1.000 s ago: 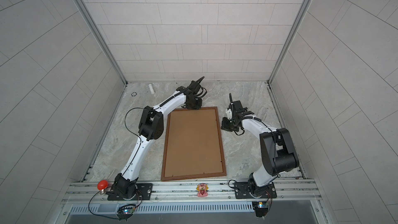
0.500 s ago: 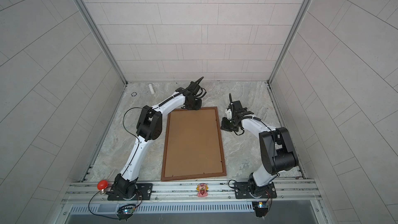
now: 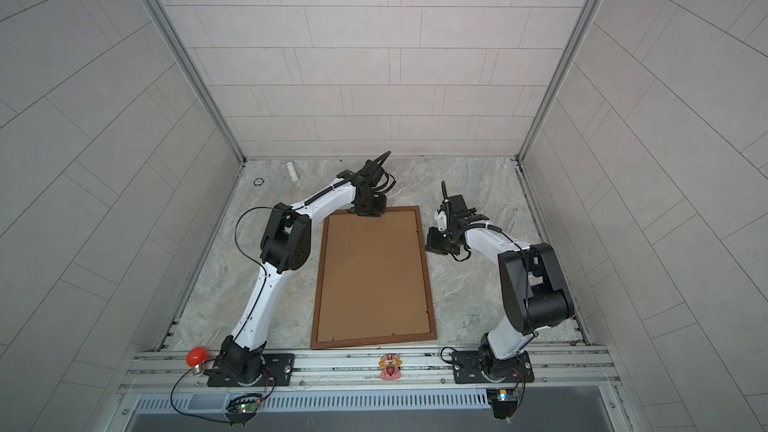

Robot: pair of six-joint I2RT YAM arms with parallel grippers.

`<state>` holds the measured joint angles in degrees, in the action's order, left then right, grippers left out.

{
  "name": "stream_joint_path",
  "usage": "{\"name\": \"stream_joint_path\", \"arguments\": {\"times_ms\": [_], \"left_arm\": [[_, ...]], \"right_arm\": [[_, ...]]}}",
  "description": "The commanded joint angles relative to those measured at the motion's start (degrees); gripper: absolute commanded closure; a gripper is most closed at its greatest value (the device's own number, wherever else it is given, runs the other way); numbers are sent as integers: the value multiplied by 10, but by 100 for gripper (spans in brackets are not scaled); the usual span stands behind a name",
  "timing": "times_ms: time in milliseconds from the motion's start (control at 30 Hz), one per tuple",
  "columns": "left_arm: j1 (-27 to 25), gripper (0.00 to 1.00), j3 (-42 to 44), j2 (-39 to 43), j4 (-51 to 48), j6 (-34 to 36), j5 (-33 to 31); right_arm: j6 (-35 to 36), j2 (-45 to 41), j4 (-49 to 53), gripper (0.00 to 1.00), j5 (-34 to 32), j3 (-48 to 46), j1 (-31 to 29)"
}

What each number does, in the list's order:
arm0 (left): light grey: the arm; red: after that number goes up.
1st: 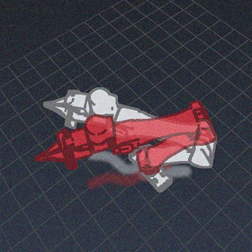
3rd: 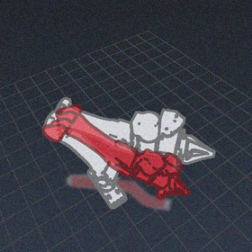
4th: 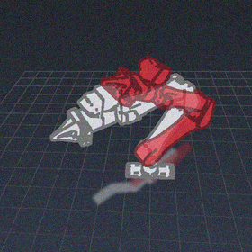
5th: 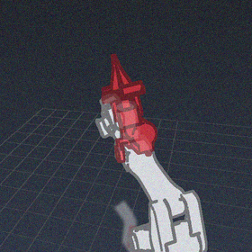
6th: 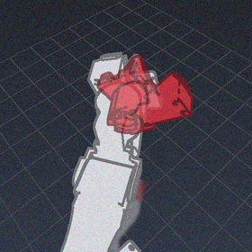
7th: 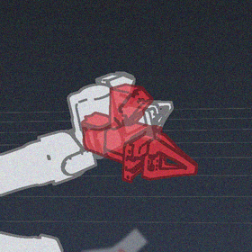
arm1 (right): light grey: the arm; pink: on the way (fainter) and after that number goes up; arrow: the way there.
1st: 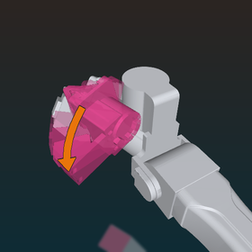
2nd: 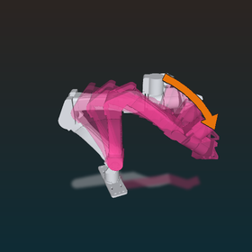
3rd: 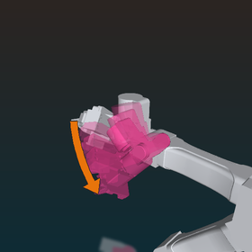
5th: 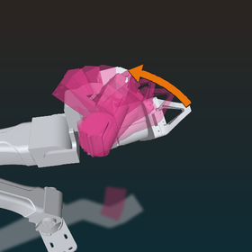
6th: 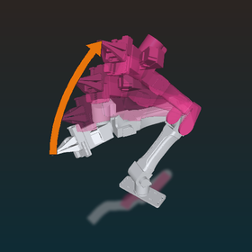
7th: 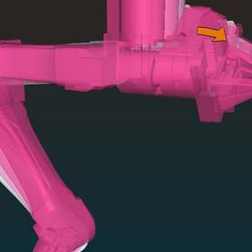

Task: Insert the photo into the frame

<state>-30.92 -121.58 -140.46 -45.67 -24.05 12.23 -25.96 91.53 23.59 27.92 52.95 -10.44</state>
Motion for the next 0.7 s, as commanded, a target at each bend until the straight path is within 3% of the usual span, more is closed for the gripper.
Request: {"name": "stream_joint_path", "arguments": {"times_ms": [0, 300, 667], "left_arm": [[-1, 100, 5, -28, -60, 16, -1], [20, 100, -75, 2, -63, 23, 18], [18, 100, -118, -37, -35, 2, 33]], "right_arm": [[1, 4, 0, 100, -1, -5, 3], [0, 1, -3, 100, -1, -5, 5], [0, 1, -3, 100, 2, -5, 5]]}}
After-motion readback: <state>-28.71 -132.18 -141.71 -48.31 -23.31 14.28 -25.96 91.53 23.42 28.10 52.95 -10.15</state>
